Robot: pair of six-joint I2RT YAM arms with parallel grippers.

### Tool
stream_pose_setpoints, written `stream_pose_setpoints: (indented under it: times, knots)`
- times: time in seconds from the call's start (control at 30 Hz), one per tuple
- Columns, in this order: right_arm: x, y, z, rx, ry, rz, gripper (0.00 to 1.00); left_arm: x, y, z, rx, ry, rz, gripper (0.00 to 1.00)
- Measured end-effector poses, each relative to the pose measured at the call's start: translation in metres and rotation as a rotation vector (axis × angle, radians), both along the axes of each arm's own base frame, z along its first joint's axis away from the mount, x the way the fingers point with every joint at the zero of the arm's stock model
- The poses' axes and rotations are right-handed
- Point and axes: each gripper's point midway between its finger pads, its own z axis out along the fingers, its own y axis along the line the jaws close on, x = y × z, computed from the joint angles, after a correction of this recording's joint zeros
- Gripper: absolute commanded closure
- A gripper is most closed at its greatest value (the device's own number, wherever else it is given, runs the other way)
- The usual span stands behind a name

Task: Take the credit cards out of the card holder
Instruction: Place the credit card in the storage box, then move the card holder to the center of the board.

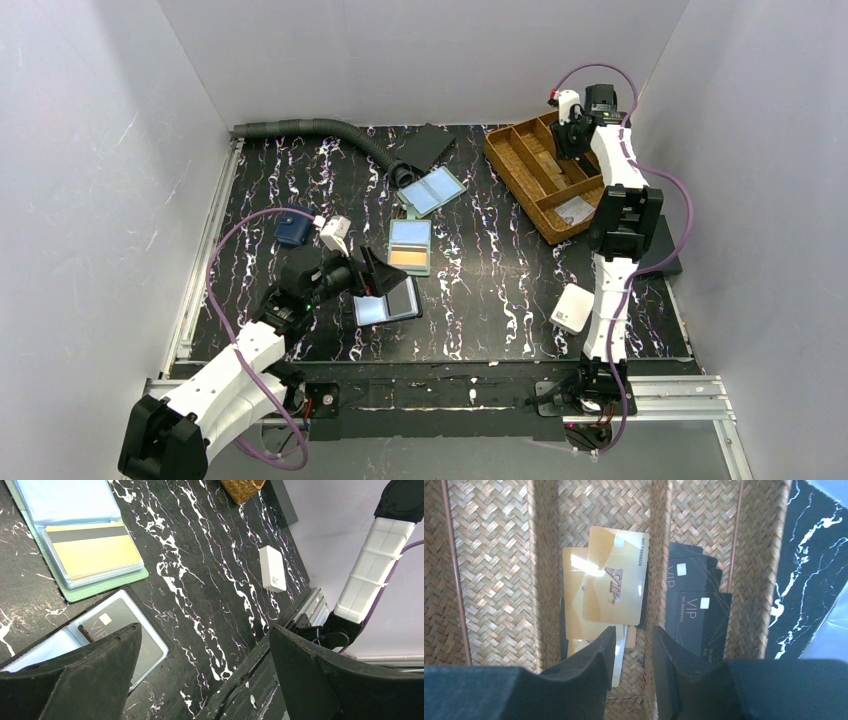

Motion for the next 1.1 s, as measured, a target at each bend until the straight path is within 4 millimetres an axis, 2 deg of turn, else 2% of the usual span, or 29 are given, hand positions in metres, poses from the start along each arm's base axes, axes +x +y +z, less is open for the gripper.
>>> stream_pose_setpoints:
  times: [0.1,0.23,0.4,0.5,0.63,0.7,0.83,1.0,1.1]
  knots:
    - [-0.005,0.001,0.000,0.004,0.005,0.003,0.52,0.000,0.000,0.000,0.000,0.000,0.000,0.02]
    - [-0.031,0.011,0.008,0.050,0.036,0.036,0.41,0.001,0.000,0.001,0.001,0.005,0.001,0.02]
    - [-0.078,0.030,0.055,0.149,0.007,0.101,0.32,0.007,0.000,0.005,-0.007,0.030,0.013,0.02]
    - [-0.117,0.038,0.091,0.212,-0.046,0.138,0.26,0.009,0.000,0.005,-0.020,0.060,0.020,0.02]
    - [-0.164,0.044,0.122,0.294,-0.111,0.179,0.17,0.012,0.004,-0.001,-0.046,0.132,0.048,0.02]
    - [-0.192,0.046,0.126,0.343,-0.121,0.195,0.14,0.013,0.007,-0.001,-0.062,0.161,0.063,0.02]
    - [-0.236,0.056,0.124,0.424,-0.124,0.233,0.09,0.009,0.009,-0.003,-0.084,0.211,0.060,0.02]
    - [-0.277,0.082,0.116,0.539,-0.100,0.329,0.08,-0.004,0.011,-0.015,-0.036,0.301,0.039,0.02]
    - [-0.288,0.095,0.113,0.592,-0.087,0.397,0.07,-0.008,0.017,-0.015,0.027,0.311,0.040,0.02]
